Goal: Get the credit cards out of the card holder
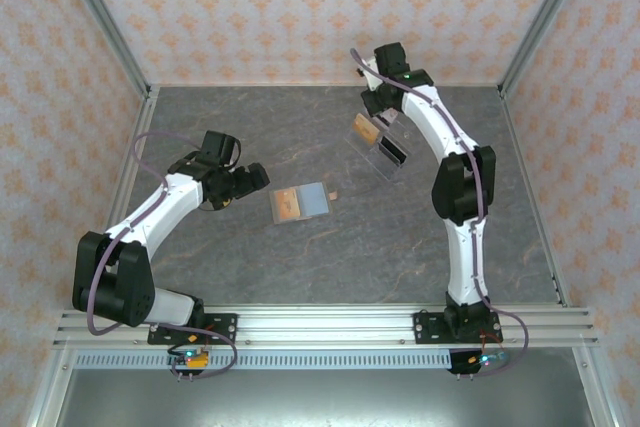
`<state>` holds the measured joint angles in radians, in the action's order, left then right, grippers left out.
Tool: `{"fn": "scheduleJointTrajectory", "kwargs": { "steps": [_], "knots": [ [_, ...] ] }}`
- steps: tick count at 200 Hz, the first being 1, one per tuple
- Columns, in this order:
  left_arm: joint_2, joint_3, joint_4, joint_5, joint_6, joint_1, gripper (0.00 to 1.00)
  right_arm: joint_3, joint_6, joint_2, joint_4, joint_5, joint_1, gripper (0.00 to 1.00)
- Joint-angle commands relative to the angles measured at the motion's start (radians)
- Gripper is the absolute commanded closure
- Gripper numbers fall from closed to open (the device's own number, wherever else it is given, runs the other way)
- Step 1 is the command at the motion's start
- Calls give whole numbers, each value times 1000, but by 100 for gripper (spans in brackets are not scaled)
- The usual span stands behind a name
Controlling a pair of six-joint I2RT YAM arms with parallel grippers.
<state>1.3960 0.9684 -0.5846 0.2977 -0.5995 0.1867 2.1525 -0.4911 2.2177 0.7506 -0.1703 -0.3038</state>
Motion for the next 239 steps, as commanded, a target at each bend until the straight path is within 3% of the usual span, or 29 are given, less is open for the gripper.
{"fn": "scheduleJointTrajectory", "kwargs": {
  "steps": [1,68,118,172,239],
  "knots": [
    [-27,20,-26,-24,27,-9,4,66,-94,25,81,39,13,100],
    [-6,13,-8,7,23,-9,4,80,-146,64,98,33,35,100],
    [-27,-9,3,23,20,-9,4,112,-180,104,104,32,34,95],
    [-15,-13,21,56,21,-9,4,139,-163,121,109,45,34,77],
    [-12,-23,29,63,22,-10,3,131,-71,31,115,33,34,69]
  ]
}}
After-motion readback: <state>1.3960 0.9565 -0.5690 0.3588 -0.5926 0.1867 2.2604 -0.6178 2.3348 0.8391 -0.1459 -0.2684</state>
